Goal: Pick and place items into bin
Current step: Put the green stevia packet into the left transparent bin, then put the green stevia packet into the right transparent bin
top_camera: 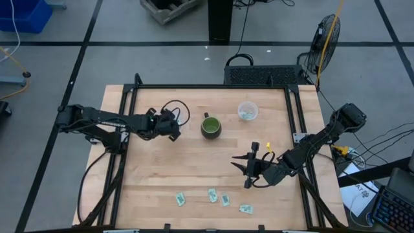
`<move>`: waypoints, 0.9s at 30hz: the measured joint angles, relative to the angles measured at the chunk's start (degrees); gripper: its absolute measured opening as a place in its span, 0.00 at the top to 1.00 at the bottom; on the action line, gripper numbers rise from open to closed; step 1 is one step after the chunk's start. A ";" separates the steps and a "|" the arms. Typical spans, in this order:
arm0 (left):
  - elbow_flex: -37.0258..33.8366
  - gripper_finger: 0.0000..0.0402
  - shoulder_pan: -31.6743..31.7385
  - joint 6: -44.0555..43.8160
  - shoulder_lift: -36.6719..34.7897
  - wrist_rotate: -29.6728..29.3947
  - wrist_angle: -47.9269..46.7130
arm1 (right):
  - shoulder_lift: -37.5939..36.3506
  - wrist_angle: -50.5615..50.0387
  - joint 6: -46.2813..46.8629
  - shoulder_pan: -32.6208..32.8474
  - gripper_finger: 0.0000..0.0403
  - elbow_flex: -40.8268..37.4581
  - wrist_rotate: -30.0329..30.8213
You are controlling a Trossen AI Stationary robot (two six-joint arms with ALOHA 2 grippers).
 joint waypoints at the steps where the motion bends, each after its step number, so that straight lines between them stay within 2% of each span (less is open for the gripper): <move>1: -0.34 0.94 0.39 -0.20 -0.03 0.03 0.61 | 0.00 -0.18 0.00 -0.01 0.77 0.00 -1.09; 8: -1.82 0.89 2.58 -2.27 0.02 4.19 3.71 | 0.00 0.22 0.62 -0.13 0.77 0.00 -10.09; 16: -1.84 0.80 0.79 1.95 0.00 10.63 14.93 | -0.02 2.20 -0.05 0.17 0.77 0.00 -10.47; 21: -1.84 0.80 -2.86 3.66 0.00 15.97 24.73 | 0.29 2.22 1.71 3.05 0.77 0.00 -10.22; 24: -1.84 0.79 -5.61 4.16 0.00 18.22 30.82 | 0.30 0.70 7.32 4.60 0.75 0.00 -10.78; 27: -1.84 0.80 -9.09 5.60 0.00 21.09 38.70 | 0.34 -4.01 15.70 5.74 0.71 0.02 -15.01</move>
